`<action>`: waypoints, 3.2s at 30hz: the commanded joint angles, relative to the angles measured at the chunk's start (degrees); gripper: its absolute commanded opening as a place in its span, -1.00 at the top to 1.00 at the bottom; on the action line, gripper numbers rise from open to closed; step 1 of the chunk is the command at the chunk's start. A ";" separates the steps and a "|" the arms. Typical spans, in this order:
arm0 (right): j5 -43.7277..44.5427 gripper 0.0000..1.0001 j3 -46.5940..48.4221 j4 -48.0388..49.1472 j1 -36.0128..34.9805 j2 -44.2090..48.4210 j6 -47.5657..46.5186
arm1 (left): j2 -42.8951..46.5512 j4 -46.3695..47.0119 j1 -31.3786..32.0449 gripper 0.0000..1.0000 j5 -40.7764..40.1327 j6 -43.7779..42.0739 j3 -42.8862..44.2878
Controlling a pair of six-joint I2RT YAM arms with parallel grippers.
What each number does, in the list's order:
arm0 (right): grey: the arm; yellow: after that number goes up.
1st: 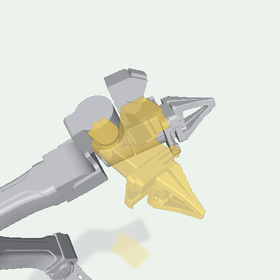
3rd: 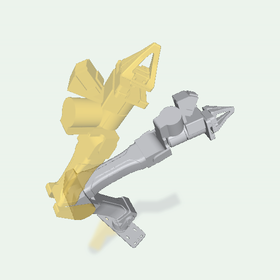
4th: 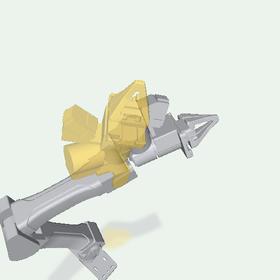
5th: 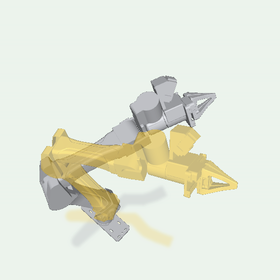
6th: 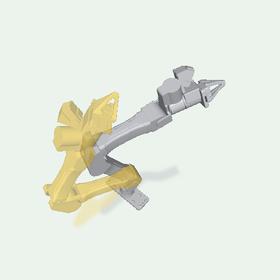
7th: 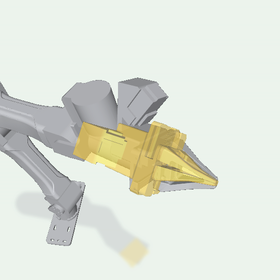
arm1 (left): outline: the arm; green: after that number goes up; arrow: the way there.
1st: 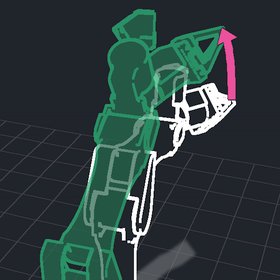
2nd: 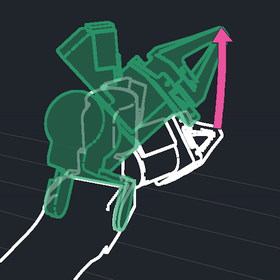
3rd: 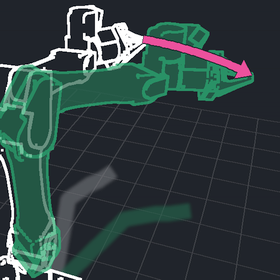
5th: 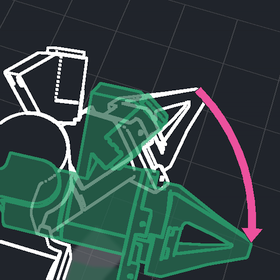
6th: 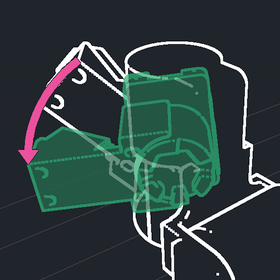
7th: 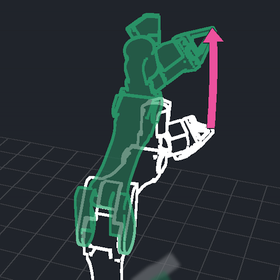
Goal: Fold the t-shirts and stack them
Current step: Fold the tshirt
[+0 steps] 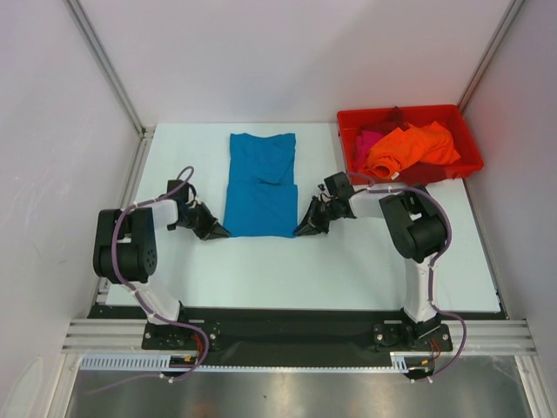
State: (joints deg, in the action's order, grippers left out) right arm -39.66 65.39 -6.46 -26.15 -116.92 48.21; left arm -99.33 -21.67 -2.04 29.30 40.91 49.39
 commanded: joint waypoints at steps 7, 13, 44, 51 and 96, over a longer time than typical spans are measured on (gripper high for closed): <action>1.95 1.00 -10.17 -5.67 -0.39 8.09 -8.30 | 5.45 -2.32 4.67 0.99 -3.90 -4.52 -8.50; 5.11 1.00 -24.41 -6.81 -2.23 19.61 -8.66 | 19.31 -4.43 9.95 0.99 -2.76 1.01 -20.98; 9.78 0.03 11.87 -27.21 -7.33 13.84 -16.75 | 27.53 -16.31 14.79 0.18 -7.43 -4.26 -0.59; 6.70 0.64 13.71 -22.90 -8.30 9.35 -12.17 | 18.85 -7.25 14.70 0.32 -2.85 -4.43 -0.17; 9.26 -0.23 -17.47 -20.62 -10.67 32.18 -13.15 | 38.61 -10.15 13.38 -0.44 -5.40 4.44 -24.77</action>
State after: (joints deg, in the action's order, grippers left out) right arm -29.80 52.05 -31.46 -36.71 -87.92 31.79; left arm -59.31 -35.55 11.55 21.69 43.27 26.35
